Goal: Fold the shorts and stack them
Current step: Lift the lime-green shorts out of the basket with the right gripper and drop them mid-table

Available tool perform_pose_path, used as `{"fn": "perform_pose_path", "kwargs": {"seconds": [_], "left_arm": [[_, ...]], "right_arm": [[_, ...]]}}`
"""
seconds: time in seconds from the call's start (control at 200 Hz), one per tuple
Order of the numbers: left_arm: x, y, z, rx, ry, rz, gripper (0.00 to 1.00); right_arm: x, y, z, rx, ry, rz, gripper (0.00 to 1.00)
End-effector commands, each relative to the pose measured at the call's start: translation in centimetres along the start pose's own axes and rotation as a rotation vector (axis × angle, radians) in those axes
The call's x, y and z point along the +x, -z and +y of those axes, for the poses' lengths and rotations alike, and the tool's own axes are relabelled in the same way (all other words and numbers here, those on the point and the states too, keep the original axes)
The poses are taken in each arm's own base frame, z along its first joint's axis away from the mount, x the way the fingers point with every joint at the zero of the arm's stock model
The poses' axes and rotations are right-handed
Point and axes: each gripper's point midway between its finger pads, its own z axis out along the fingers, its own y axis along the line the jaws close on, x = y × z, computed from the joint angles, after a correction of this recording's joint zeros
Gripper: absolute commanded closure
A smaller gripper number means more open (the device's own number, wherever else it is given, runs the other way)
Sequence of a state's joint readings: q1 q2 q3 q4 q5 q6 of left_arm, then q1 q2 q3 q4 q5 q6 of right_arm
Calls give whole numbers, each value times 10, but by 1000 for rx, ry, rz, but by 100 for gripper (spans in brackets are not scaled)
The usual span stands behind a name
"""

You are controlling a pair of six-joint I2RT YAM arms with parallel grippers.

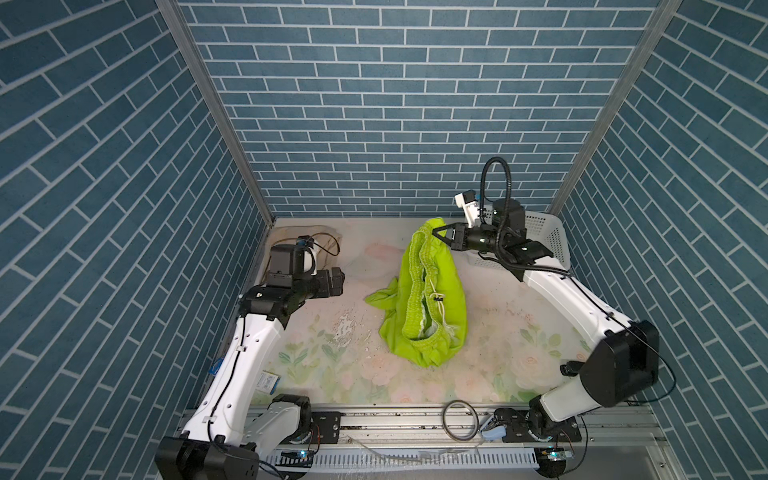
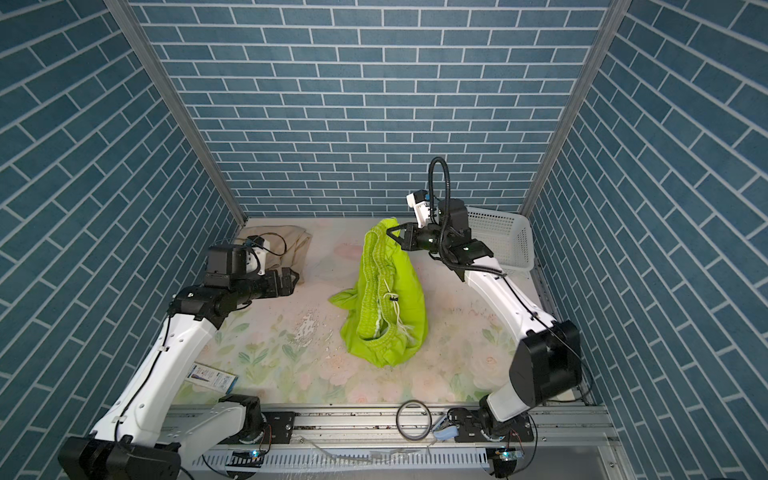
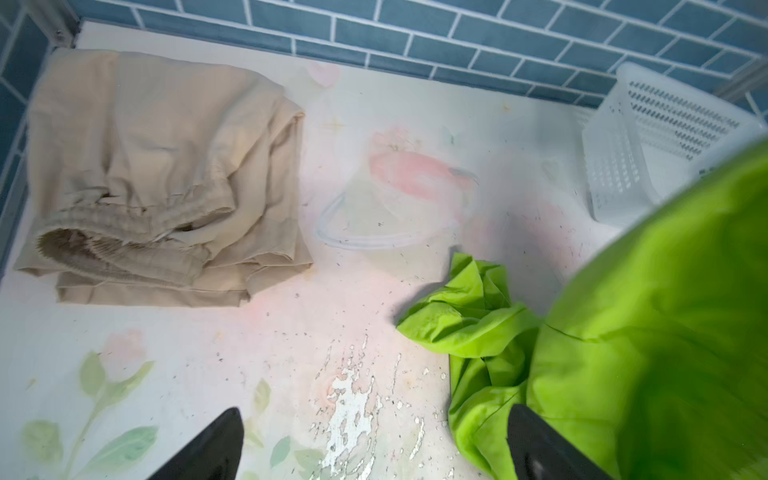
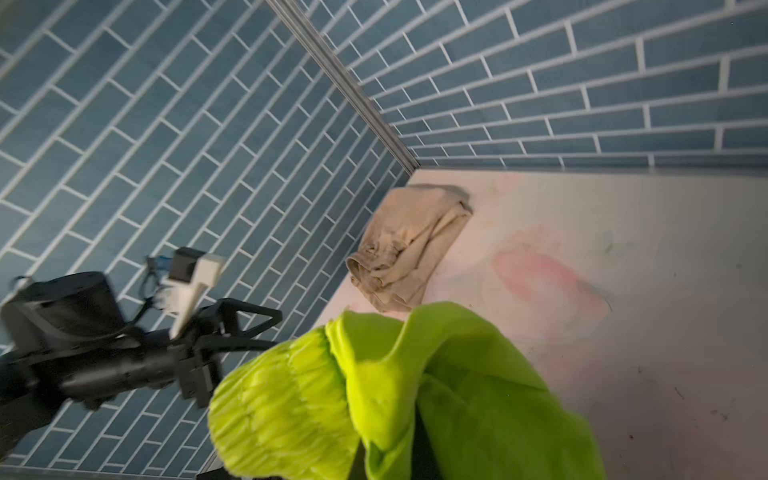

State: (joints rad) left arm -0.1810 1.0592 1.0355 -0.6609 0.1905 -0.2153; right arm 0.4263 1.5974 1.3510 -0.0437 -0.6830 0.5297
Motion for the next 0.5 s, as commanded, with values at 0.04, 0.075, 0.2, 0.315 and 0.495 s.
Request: {"fn": "perform_pose_path", "kwargs": {"seconds": [0.04,0.075,0.2,0.315,0.495], "left_arm": [[39,-22,-28,47,-83,65,0],[47,-26,-36,61,-99,76,0],[79,-36,-70,117,-158,96,0],[104,-48,-107,158,-151,115,0],[116,-51,-157,163,-133,134,0]], "right_arm": [[-23,-21,-34,-26,-26,-95,100],[-20,-23,-45,-11,-52,-94,100],[-12,-21,-80,57,-107,-98,100],[-9,-7,-103,108,-143,-122,100],[6,18,-118,204,-115,-152,100]]}}
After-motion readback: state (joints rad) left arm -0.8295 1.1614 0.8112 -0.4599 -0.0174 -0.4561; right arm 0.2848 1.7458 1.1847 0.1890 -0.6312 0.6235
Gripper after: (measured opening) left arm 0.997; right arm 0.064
